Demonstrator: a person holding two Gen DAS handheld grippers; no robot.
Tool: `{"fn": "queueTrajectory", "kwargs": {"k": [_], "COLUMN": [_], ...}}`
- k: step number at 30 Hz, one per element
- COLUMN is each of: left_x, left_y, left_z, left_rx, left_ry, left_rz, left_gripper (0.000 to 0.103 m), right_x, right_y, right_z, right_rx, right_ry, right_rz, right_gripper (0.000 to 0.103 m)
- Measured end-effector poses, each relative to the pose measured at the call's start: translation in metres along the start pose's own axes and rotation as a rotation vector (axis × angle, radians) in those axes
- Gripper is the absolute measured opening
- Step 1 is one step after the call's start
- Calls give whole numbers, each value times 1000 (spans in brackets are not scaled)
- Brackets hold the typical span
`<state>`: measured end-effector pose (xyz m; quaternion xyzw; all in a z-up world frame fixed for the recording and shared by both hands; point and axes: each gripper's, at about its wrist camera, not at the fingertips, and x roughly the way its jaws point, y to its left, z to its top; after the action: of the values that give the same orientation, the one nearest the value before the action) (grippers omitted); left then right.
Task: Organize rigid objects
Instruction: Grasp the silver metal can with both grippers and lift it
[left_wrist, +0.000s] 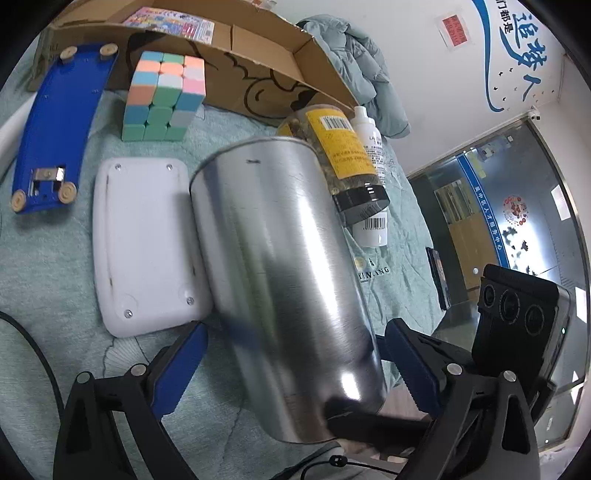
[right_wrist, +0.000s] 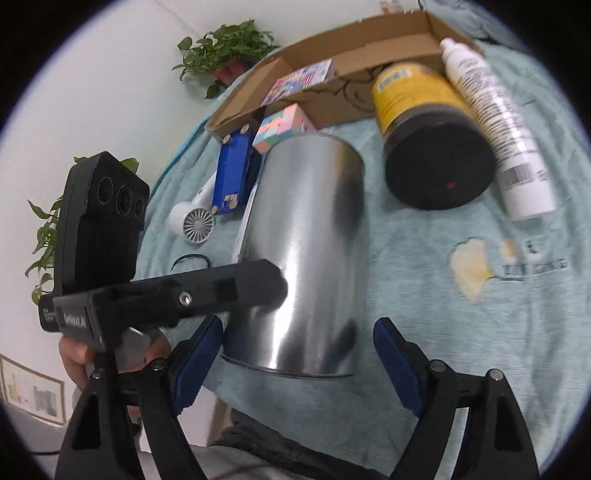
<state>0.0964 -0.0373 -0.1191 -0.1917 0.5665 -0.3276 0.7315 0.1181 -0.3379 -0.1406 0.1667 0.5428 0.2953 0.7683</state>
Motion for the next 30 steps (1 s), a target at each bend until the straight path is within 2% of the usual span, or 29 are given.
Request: {"fn": "queueTrajectory", "kwargs": {"k": [2, 7, 14, 20, 30], "left_x": [4, 14, 15, -17, -71], "left_y": [2, 8, 0, -25, -64], "left_z": [-2, -5, -6, 2, 58], "left_rx": [-4, -50, -20, 68, 223], "left_ry": [11, 25, 4, -104, -246], "left_rz": [-2, -14, 18, 64, 124], "left_gripper": [91, 88, 87, 86, 86], "right_x": [8, 16, 11, -11, -42], "right_y": [14, 27, 32, 45, 70], "right_z": [-1, -7, -11, -3, 50], "right_rx": [-41, -52, -55, -102, -203], "right_ry": [1, -1, -33, -131, -280], "right_rz": [-36, -74, -109, -78, -54], "right_gripper": [85, 87, 86, 86, 86]}}
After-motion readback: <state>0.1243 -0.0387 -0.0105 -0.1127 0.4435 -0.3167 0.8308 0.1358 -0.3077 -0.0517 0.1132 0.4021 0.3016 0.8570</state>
